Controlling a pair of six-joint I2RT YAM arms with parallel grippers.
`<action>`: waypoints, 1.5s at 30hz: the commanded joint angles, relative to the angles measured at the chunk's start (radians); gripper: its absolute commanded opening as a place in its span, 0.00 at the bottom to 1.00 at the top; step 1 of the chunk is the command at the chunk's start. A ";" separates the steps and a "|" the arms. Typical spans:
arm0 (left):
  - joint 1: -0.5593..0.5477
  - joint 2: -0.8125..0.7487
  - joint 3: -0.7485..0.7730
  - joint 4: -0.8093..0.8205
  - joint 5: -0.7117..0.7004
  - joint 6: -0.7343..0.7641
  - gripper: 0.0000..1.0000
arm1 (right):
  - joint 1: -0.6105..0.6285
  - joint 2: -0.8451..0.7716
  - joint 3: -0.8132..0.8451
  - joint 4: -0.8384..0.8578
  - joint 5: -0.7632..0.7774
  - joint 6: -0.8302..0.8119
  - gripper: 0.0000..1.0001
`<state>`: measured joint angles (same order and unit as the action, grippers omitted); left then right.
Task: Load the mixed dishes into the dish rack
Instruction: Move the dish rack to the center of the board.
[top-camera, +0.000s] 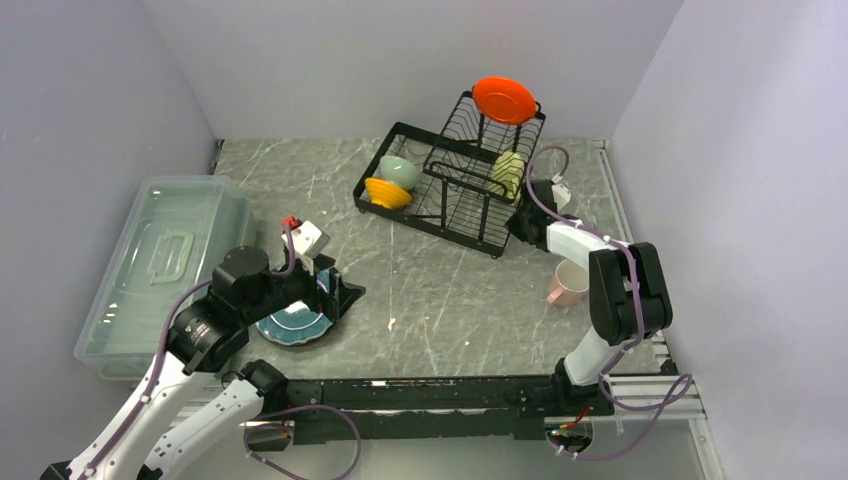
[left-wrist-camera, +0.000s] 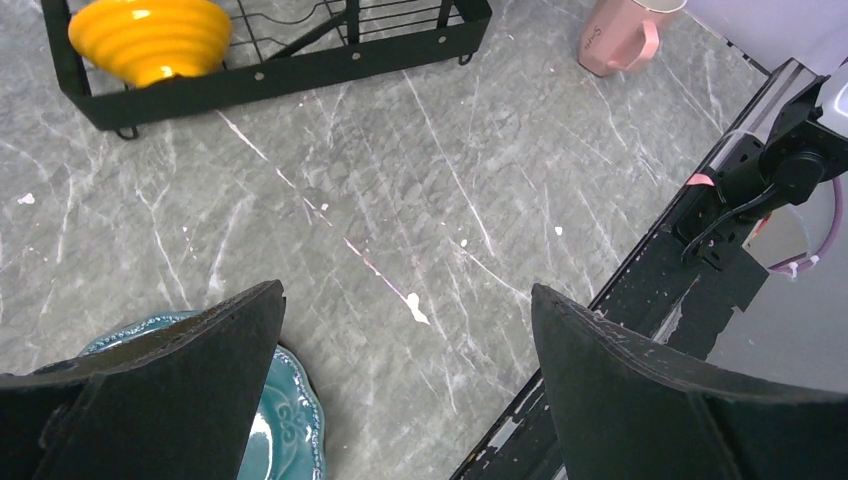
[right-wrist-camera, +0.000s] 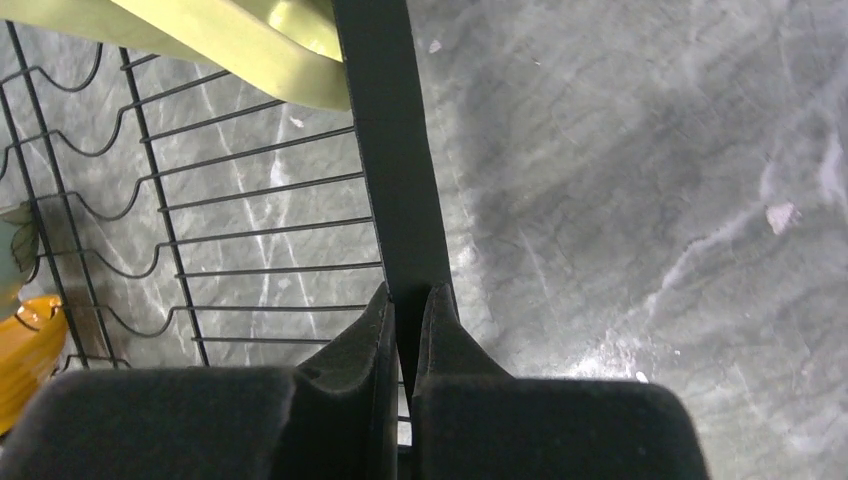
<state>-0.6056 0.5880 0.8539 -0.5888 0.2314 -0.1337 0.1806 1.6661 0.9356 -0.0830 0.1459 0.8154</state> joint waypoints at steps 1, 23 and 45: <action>0.000 -0.014 0.005 0.024 0.018 0.002 0.99 | 0.050 -0.001 -0.023 -0.024 0.012 0.366 0.00; -0.015 -0.035 0.008 0.024 0.040 -0.004 0.99 | 0.371 -0.041 0.076 -0.305 0.215 0.733 0.00; -0.045 -0.045 0.007 0.018 0.011 0.000 0.99 | 0.474 -0.072 0.246 -0.557 0.432 0.616 0.04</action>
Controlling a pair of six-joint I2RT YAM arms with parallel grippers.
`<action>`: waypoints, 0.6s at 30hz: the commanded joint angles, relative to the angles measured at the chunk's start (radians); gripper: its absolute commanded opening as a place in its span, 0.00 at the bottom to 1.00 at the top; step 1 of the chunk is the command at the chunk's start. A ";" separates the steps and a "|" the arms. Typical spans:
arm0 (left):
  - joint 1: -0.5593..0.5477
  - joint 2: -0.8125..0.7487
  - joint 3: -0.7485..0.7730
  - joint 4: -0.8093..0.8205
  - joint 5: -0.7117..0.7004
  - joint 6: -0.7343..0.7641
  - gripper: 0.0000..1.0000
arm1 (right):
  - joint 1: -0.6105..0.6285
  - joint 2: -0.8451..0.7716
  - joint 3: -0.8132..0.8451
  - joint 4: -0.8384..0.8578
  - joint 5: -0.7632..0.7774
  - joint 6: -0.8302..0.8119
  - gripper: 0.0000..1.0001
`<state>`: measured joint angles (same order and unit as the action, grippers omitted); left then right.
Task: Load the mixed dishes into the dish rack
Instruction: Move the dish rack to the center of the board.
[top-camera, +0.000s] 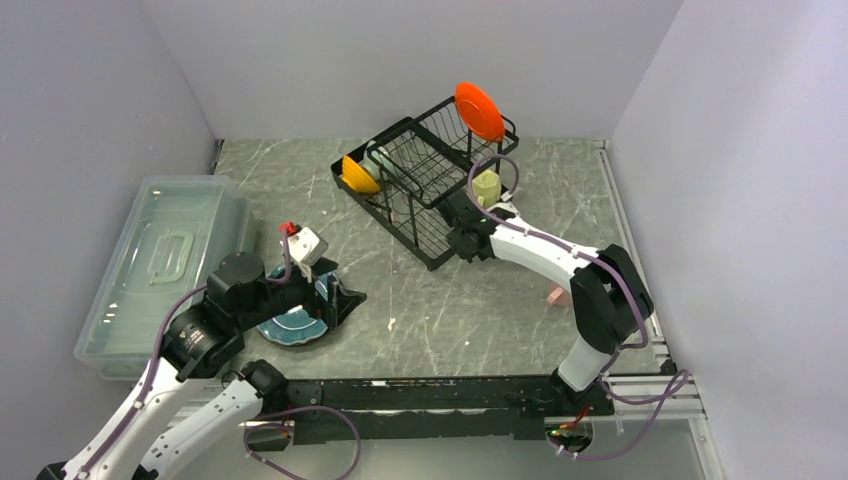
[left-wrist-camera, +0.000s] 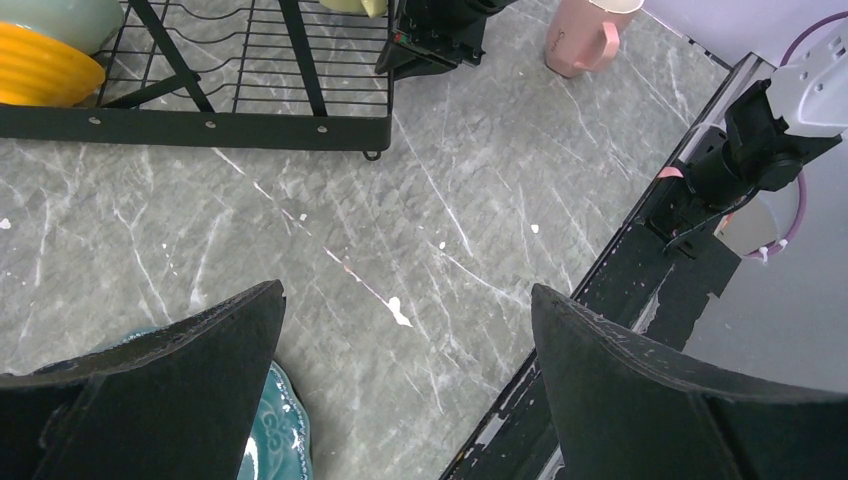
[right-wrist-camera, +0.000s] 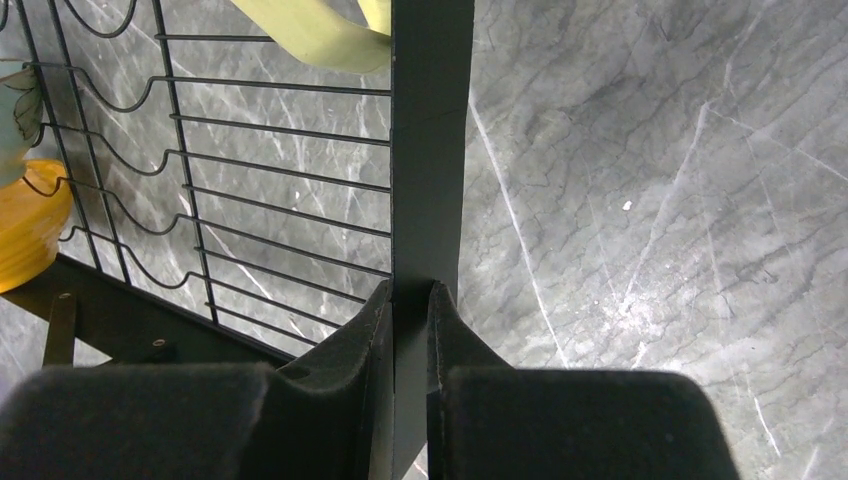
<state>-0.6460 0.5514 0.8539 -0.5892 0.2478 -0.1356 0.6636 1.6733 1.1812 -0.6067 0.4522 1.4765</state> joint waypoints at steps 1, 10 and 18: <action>-0.004 -0.009 0.007 0.017 -0.007 0.002 0.99 | -0.009 -0.078 -0.007 -0.024 0.118 -0.048 0.01; -0.006 -0.006 0.005 0.019 -0.011 0.002 0.99 | 0.022 -0.039 -0.042 0.052 0.064 -0.045 0.00; -0.007 -0.006 0.005 0.019 -0.007 0.002 0.99 | 0.082 0.010 -0.018 0.020 0.078 -0.014 0.02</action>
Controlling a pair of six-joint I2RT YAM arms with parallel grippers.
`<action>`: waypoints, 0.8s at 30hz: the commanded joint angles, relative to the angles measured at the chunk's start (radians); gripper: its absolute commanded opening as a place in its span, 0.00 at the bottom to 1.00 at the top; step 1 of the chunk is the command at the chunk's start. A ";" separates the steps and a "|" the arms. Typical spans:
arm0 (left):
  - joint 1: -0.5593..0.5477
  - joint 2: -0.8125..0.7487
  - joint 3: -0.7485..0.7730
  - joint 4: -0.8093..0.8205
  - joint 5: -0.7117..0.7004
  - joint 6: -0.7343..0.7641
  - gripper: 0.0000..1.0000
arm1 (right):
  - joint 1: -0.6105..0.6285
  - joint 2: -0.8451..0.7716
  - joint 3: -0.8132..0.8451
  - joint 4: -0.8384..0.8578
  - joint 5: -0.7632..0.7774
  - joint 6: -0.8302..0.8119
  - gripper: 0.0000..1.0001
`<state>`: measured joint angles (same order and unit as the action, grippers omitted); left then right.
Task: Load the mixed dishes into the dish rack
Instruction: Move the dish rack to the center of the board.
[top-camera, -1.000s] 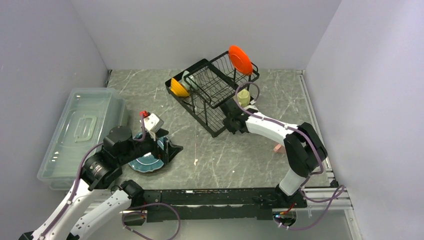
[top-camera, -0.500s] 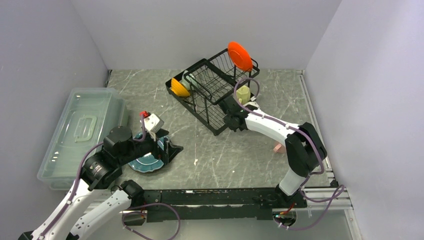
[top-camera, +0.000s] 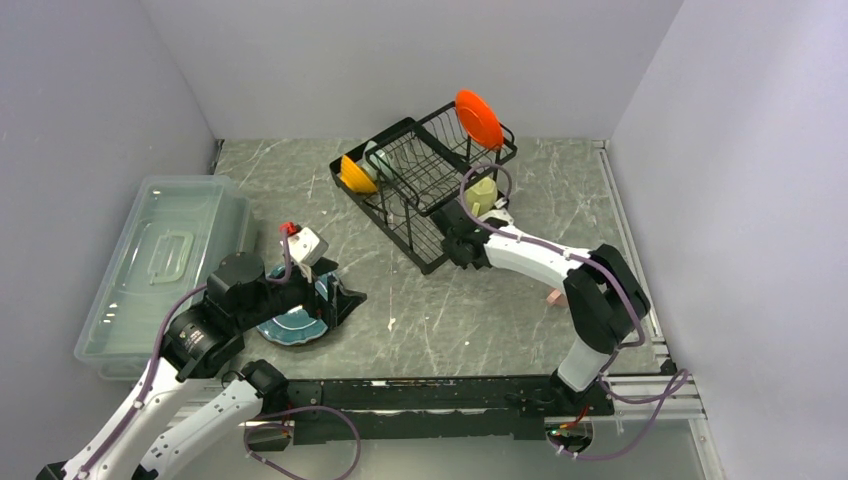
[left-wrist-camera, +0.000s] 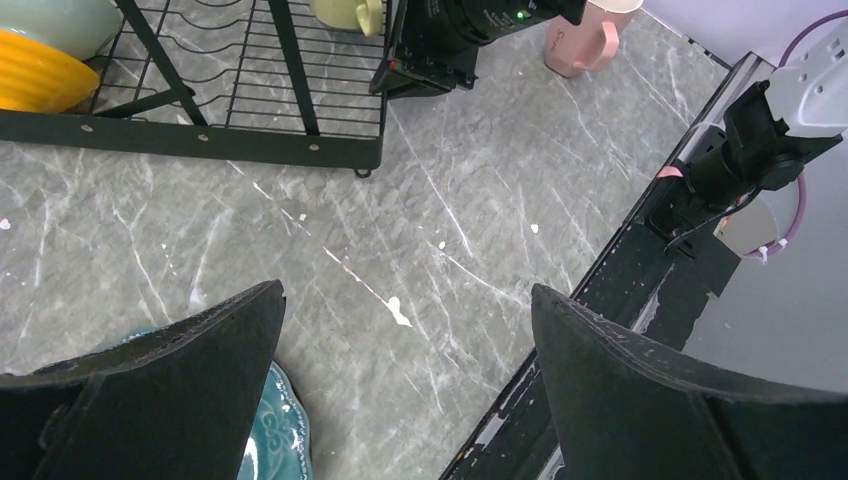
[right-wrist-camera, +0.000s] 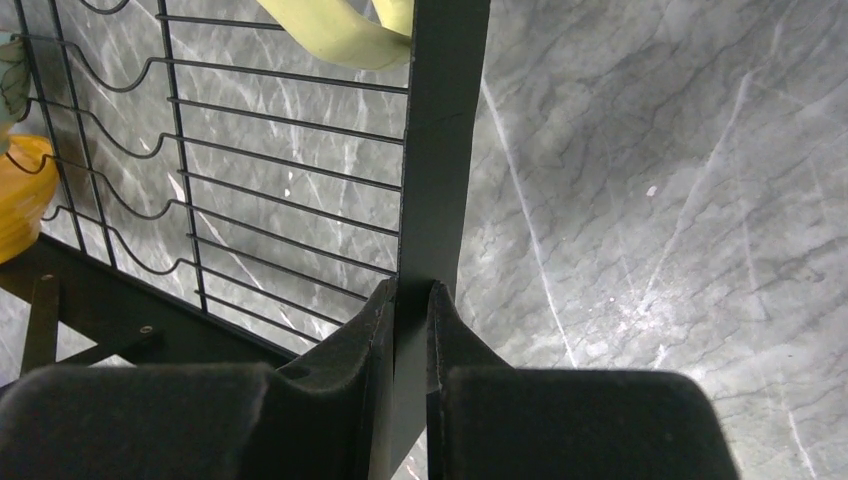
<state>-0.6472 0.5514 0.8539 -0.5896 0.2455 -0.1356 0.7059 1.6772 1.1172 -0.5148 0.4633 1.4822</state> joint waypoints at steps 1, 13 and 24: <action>-0.006 -0.007 0.005 0.019 -0.006 0.002 0.99 | 0.049 0.013 0.049 -0.081 0.071 -0.016 0.06; -0.022 -0.008 0.005 0.015 -0.017 0.002 0.99 | 0.067 0.022 -0.008 -0.076 0.058 0.017 0.15; -0.034 -0.009 0.005 0.011 -0.029 0.004 0.99 | 0.067 0.023 -0.052 -0.044 0.037 0.017 0.40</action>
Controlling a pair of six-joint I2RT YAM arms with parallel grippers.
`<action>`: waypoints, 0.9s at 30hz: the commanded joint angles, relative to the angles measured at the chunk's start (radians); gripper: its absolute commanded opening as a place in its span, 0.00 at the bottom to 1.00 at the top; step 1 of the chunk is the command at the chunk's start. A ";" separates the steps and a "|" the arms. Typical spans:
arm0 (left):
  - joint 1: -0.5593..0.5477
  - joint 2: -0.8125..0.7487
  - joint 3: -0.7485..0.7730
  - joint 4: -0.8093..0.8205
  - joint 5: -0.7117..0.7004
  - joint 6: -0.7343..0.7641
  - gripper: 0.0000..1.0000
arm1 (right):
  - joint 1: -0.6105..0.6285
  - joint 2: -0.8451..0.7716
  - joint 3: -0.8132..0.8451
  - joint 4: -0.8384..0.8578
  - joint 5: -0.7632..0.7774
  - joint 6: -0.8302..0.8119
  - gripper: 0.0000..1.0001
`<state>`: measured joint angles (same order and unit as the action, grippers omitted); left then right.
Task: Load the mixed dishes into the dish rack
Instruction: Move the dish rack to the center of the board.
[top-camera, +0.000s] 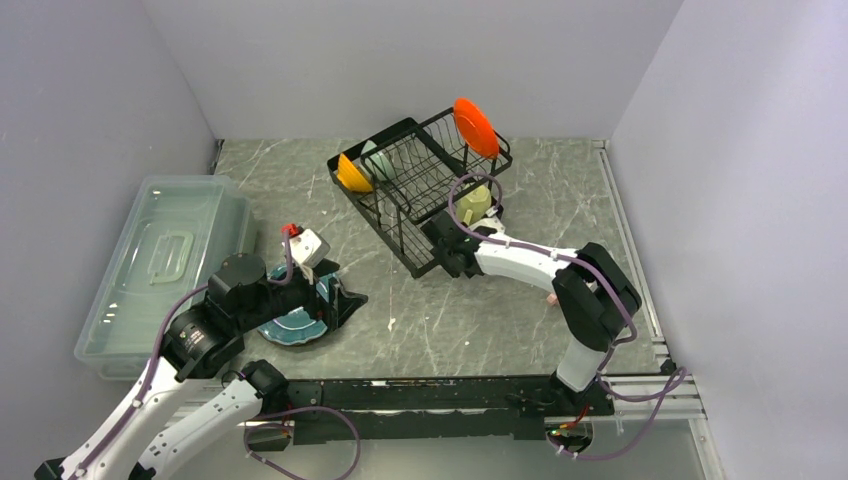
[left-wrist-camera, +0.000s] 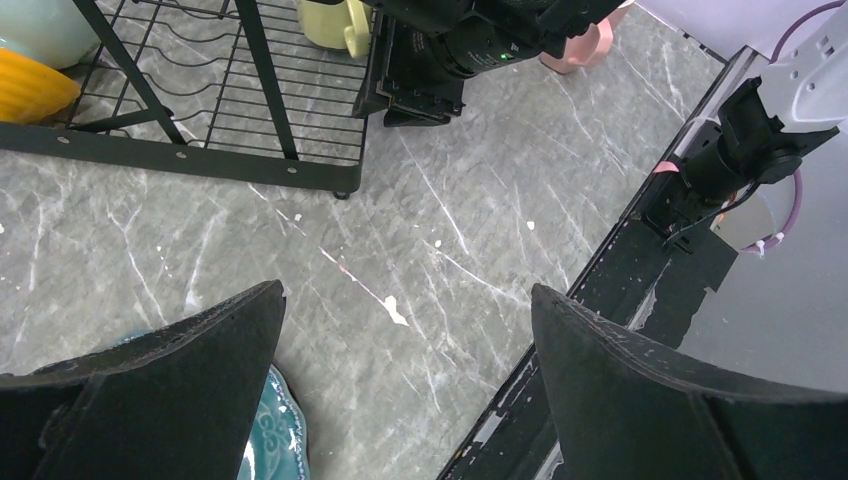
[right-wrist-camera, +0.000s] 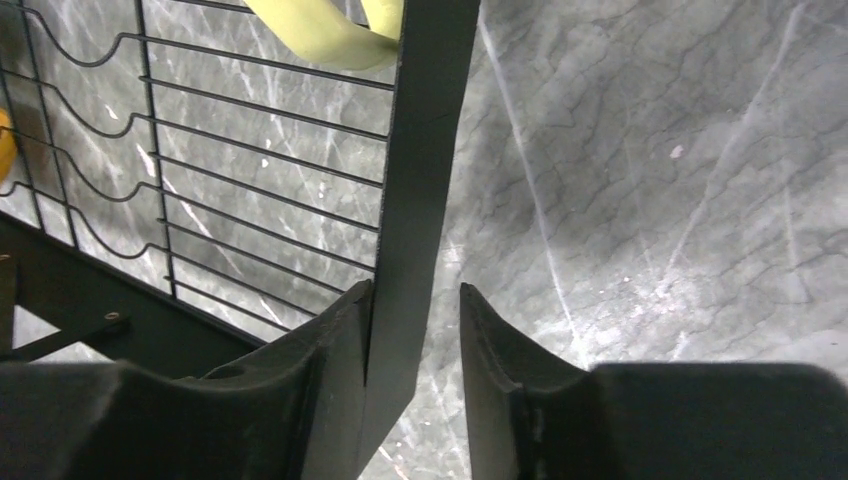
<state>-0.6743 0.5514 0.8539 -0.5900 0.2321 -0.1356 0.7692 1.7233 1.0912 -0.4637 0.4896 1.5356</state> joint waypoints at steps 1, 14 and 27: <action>-0.007 -0.010 0.005 0.012 -0.017 0.004 0.99 | 0.004 -0.026 -0.025 -0.096 0.012 -0.038 0.42; -0.011 -0.005 0.004 0.013 -0.025 0.004 1.00 | 0.005 -0.198 -0.103 0.008 0.041 -0.108 0.54; -0.012 -0.002 0.004 0.011 -0.029 0.004 0.99 | 0.001 -0.513 -0.293 0.246 0.006 -0.426 0.54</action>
<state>-0.6823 0.5514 0.8539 -0.5922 0.2111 -0.1352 0.7692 1.3502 0.8524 -0.3710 0.4984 1.3151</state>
